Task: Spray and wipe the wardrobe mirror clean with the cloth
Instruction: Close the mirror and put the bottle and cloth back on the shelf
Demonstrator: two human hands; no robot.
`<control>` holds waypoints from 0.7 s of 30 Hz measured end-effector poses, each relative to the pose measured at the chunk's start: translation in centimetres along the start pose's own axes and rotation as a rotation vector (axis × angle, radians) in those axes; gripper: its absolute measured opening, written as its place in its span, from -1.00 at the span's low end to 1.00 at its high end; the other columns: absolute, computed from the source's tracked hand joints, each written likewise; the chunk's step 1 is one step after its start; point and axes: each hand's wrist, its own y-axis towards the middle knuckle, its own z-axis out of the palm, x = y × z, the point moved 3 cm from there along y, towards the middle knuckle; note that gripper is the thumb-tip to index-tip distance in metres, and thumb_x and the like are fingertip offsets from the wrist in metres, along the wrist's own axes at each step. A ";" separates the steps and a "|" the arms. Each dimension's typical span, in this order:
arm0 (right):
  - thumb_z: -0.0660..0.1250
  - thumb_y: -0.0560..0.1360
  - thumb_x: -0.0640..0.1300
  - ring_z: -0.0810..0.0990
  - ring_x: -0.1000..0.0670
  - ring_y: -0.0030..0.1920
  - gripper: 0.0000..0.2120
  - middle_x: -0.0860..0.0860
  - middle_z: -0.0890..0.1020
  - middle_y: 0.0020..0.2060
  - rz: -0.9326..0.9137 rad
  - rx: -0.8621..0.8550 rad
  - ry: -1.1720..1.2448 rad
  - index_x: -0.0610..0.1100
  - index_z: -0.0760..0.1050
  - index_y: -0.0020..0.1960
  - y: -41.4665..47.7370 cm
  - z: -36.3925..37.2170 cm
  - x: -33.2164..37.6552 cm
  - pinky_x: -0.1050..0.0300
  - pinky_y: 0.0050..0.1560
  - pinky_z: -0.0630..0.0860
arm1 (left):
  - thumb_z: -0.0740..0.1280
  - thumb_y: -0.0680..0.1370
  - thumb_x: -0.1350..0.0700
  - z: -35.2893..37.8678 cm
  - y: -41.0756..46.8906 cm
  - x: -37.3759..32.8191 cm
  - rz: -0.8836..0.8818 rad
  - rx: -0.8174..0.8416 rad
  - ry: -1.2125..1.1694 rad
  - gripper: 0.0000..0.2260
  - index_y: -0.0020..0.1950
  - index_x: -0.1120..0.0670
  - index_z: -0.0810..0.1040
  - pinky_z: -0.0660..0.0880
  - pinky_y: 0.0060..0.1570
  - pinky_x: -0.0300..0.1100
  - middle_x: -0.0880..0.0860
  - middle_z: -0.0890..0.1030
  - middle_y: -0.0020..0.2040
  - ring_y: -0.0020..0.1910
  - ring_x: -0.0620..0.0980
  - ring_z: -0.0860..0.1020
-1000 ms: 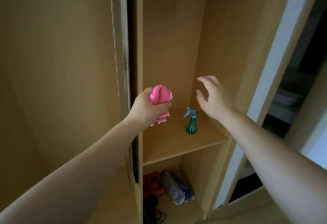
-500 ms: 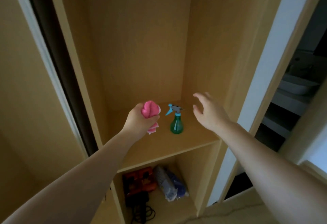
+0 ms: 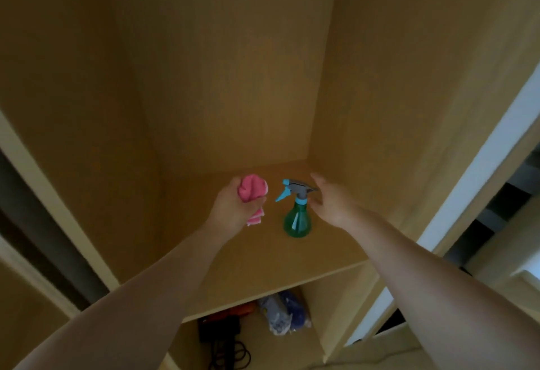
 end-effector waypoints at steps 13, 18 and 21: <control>0.32 0.54 -0.10 0.59 -0.15 -0.07 -0.87 -0.06 0.58 -0.17 -0.081 0.053 0.197 -0.13 0.54 0.03 7.1 4.0 -2.8 0.06 -0.15 0.44 | 0.40 0.46 0.39 1.4 -0.7 1.8 -0.116 -0.192 -0.046 -0.77 -0.03 0.15 0.43 0.48 -0.52 -0.18 0.13 0.53 -0.32 -0.47 0.00 0.56; 0.34 0.53 -0.12 0.58 -0.08 -0.18 -0.97 -0.04 0.61 -0.24 -0.132 0.062 0.228 -0.06 0.55 -0.07 5.9 3.5 -3.2 0.05 -0.22 0.46 | 0.42 0.46 0.35 1.0 -3.6 -0.1 -0.134 -0.261 0.045 -0.76 0.06 0.18 0.45 0.53 -0.48 -0.19 0.17 0.57 -0.24 -0.44 -0.04 0.58; 0.33 0.53 -0.12 0.58 -0.06 -0.21 -0.96 -0.04 0.62 -0.24 -0.206 0.046 0.251 -0.05 0.56 -0.08 4.7 2.7 -3.0 0.05 -0.24 0.45 | 0.45 0.46 0.27 0.8 -5.4 -1.6 -0.133 -0.273 0.121 -0.71 0.07 0.04 0.46 0.54 -0.42 -0.31 0.04 0.62 -0.17 -0.42 -0.20 0.61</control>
